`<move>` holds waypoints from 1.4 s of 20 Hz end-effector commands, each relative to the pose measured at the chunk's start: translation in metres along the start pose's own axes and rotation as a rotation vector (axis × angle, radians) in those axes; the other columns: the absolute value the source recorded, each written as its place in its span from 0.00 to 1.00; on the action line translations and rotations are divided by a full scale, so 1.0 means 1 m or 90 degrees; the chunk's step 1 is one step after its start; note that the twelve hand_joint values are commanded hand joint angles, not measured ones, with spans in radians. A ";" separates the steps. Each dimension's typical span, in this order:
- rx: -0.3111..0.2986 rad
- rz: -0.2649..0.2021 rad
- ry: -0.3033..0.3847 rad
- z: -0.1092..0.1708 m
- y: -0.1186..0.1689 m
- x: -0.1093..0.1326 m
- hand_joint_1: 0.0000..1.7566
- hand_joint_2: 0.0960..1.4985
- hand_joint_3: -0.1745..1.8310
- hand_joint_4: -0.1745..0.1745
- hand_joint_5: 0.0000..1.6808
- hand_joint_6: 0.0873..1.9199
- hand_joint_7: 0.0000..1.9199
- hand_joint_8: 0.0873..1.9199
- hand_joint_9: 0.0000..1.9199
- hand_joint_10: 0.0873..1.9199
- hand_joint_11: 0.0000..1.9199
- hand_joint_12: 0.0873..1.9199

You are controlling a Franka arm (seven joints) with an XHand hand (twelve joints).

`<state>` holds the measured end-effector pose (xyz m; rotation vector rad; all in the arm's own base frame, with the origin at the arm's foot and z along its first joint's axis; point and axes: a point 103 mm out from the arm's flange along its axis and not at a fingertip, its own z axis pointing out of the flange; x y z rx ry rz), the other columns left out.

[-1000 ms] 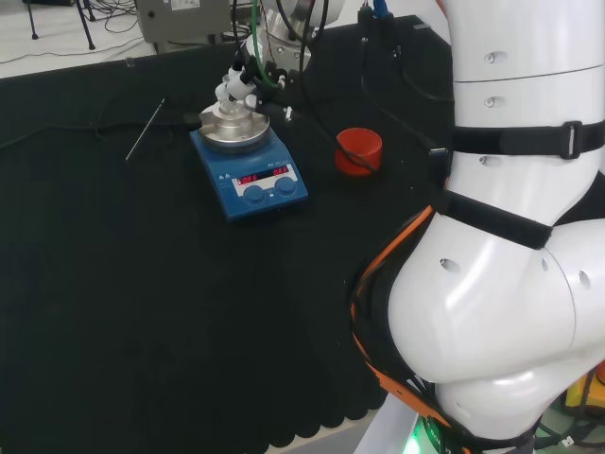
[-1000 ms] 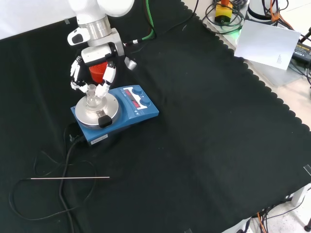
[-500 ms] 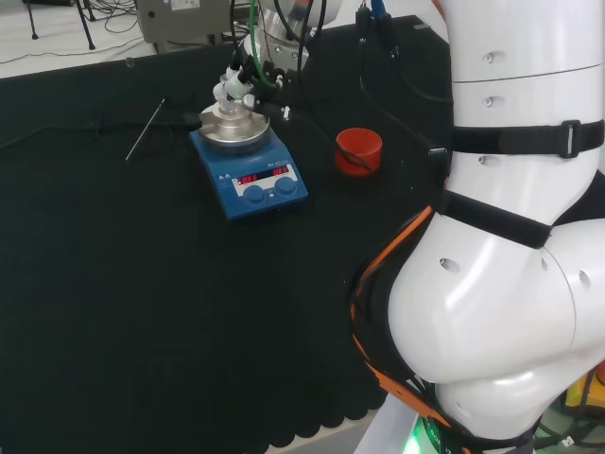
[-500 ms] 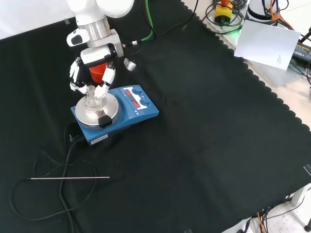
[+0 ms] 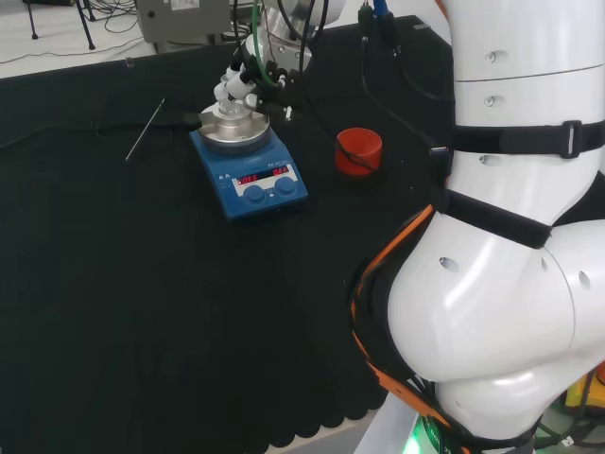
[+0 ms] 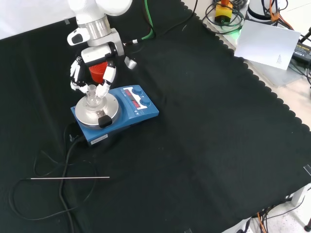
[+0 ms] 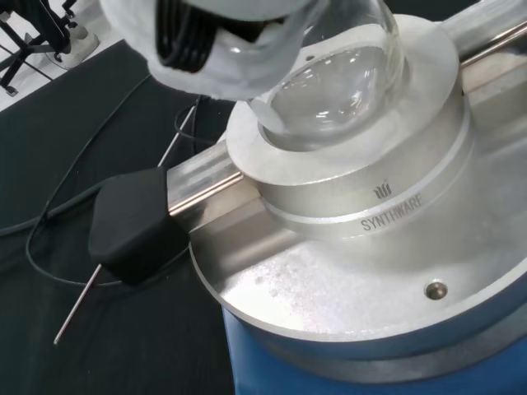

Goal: Place the round-bottom flask on the heater.

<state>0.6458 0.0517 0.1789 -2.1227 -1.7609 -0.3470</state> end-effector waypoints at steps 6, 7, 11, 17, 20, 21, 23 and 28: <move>0.030 0.005 -0.009 -0.007 -0.002 -0.005 0.56 0.34 0.45 0.49 0.41 0.39 0.32 0.28 0.42 0.22 0.24 0.63; 0.032 0.005 -0.008 -0.007 -0.003 -0.005 0.55 0.34 0.45 0.49 0.40 0.39 0.31 0.28 0.41 0.23 0.24 0.64; 0.033 0.001 -0.009 -0.012 -0.007 -0.006 0.53 0.33 0.45 0.48 0.33 0.36 0.29 0.28 0.38 0.24 0.21 0.65; 0.027 -0.007 -0.016 -0.024 -0.023 -0.005 0.52 0.33 0.44 0.48 0.30 0.33 0.28 0.29 0.37 0.26 0.20 0.66; 0.027 -0.007 -0.015 -0.028 -0.031 -0.005 0.51 0.33 0.44 0.47 0.29 0.32 0.28 0.29 0.36 0.26 0.20 0.66; 0.026 -0.008 -0.013 -0.029 -0.033 -0.005 0.51 0.33 0.44 0.47 0.29 0.31 0.28 0.29 0.36 0.26 0.20 0.66; 0.017 -0.010 -0.010 -0.036 -0.044 -0.006 0.50 0.33 0.44 0.47 0.29 0.31 0.28 0.29 0.36 0.26 0.20 0.66; 0.015 -0.006 -0.014 -0.050 -0.071 -0.009 0.50 0.34 0.43 0.47 0.29 0.29 0.27 0.30 0.36 0.27 0.19 0.66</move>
